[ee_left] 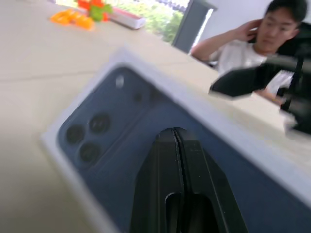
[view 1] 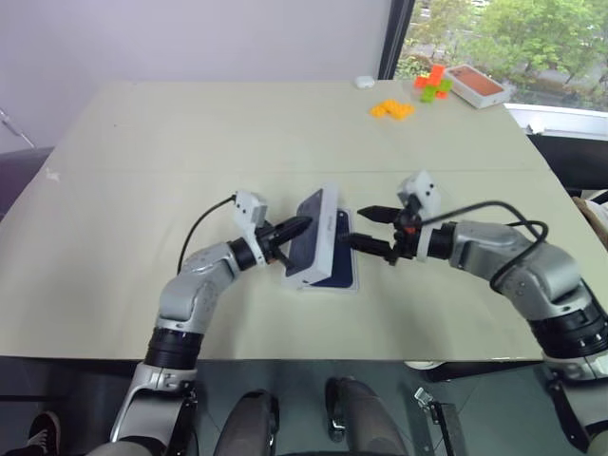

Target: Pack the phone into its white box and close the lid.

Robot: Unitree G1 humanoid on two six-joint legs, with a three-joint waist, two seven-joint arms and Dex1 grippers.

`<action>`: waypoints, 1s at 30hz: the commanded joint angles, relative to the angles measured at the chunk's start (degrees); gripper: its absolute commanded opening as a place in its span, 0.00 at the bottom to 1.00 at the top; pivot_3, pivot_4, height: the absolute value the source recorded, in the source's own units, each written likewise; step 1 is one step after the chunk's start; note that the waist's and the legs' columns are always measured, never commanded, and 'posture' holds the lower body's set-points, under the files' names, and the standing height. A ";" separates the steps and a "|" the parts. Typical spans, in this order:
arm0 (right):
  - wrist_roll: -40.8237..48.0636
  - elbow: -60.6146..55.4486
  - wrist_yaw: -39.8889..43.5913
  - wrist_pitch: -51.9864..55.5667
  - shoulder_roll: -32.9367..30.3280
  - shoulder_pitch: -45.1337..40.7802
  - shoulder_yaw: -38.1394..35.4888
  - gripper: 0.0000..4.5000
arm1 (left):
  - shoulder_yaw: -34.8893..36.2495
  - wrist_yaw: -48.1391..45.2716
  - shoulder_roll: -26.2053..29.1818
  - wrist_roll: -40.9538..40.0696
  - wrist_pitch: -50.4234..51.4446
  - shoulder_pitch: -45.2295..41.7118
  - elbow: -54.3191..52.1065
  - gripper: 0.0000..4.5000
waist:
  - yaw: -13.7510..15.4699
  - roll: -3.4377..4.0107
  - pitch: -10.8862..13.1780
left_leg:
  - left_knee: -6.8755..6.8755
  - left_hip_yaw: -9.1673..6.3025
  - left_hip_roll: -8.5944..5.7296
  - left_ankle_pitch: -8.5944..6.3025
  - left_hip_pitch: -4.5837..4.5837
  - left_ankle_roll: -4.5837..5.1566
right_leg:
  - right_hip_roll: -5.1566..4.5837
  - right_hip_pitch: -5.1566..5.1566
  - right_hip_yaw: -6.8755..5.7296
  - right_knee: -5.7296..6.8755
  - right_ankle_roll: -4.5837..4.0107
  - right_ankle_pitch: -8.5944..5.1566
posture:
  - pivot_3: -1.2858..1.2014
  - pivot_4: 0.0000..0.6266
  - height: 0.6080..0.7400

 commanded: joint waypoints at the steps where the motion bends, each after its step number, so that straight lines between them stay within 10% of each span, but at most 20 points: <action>1: -4.21 2.59 1.88 -2.60 1.73 -2.23 -2.25 0.96 | -1.49 -0.61 -1.40 0.92 -1.59 -0.34 0.62 0.00 | 0.07 0.00 0.00 | 0.04 0.00 0.00 0.00 -0.02 0.00 | 0.00 -0.01 0.00 0.00 -0.01 0.01 | 0.52 0.24 1.00; 13: -13.38 3.35 5.84 -5.28 6.71 -2.46 -2.10 0.96 | 5.90 3.10 3.21 0.50 -1.36 -0.64 -3.50 0.00 | 0.02 0.00 0.00 | 0.22 -0.01 0.02 0.00 -0.05 -0.01 | -0.02 -0.02 0.00 0.07 -0.05 0.06 | 0.52 0.24 1.00; 16: -12.35 4.16 5.75 -2.96 8.61 -2.86 -3.65 0.78 | 8.07 3.67 5.37 -0.47 -0.21 -0.81 -4.74 0.00 | 0.05 0.00 0.00 | 0.24 -0.01 0.02 0.00 -0.06 -0.01 | -0.03 0.00 0.00 0.07 -0.05 0.07 | 0.52 0.24 1.00; 23: -18.58 5.22 7.47 -6.94 9.09 -2.40 -1.87 0.01 | 9.36 3.37 11.28 2.79 -2.00 -0.30 0.10 0.00 | 0.07 0.01 0.00 | 0.42 -0.02 -0.01 0.00 -0.10 0.00 | -0.06 0.04 0.00 0.07 -0.01 0.13 | 0.52 0.24 1.00; 30: -25.12 6.54 7.51 -10.00 10.15 -2.17 -0.64 0.01 | 7.24 3.42 11.54 5.39 -0.67 -4.20 8.18 0.00 | 0.06 0.00 0.00 | 0.61 -0.03 -0.02 -0.01 -0.13 0.00 | -0.04 0.11 -0.01 0.10 0.02 0.20 | 0.52 0.24 1.00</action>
